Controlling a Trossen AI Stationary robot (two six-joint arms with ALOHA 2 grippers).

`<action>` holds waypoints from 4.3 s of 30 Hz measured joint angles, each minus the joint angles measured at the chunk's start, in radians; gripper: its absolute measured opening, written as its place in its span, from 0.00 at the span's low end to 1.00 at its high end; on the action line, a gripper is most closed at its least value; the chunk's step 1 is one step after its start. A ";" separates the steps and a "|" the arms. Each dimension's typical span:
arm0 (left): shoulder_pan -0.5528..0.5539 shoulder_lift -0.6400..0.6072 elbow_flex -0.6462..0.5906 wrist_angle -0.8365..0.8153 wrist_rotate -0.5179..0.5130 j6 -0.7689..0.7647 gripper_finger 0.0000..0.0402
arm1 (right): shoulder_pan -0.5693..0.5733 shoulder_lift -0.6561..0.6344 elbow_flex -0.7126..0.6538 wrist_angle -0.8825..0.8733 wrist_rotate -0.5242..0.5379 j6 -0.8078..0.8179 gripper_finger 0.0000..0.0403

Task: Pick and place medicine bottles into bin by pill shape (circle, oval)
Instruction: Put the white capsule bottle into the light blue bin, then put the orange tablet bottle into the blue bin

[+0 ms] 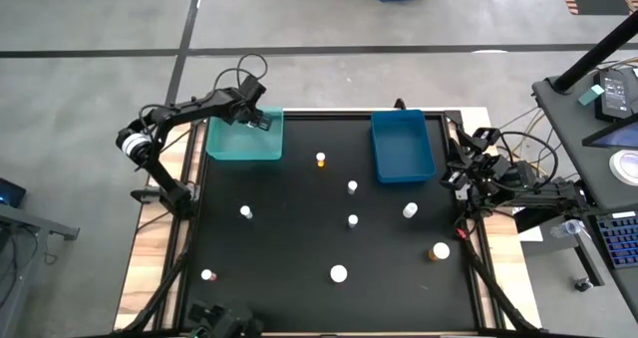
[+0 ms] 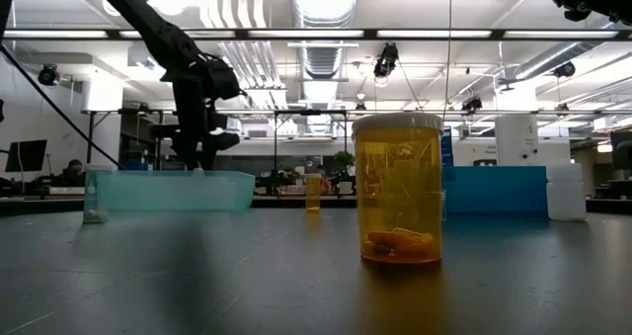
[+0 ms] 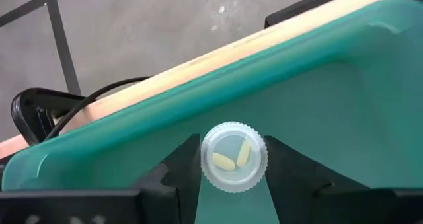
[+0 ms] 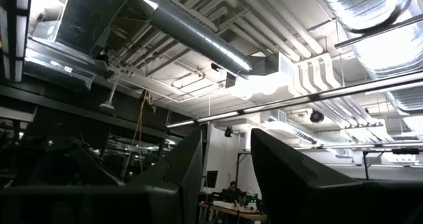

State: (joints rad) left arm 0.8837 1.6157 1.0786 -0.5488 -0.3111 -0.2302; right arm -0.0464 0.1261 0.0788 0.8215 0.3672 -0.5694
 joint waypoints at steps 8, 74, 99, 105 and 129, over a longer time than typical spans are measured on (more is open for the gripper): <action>0.000 0.000 -0.004 0.018 0.003 -0.001 0.42 | 0.000 0.000 0.000 0.000 0.000 0.000 0.30; -0.565 -0.947 -0.658 0.665 0.494 0.605 0.43 | -0.006 0.907 0.788 -0.538 -0.003 0.581 0.30; -0.565 -1.141 -0.662 0.553 0.482 0.608 0.43 | -0.156 1.557 1.458 -1.235 -0.021 0.807 0.30; -0.565 -1.139 -0.662 0.556 0.481 0.608 0.43 | -0.219 1.659 1.523 -1.326 -0.125 0.913 0.30; -0.565 -1.139 -0.662 0.564 0.478 0.608 0.43 | -0.242 1.840 1.536 -1.393 -0.192 1.094 0.59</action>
State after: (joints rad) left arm 0.3187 0.4770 0.4168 0.0151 0.1665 0.3778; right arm -0.2886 1.9665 1.6150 -0.5713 0.1753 0.5243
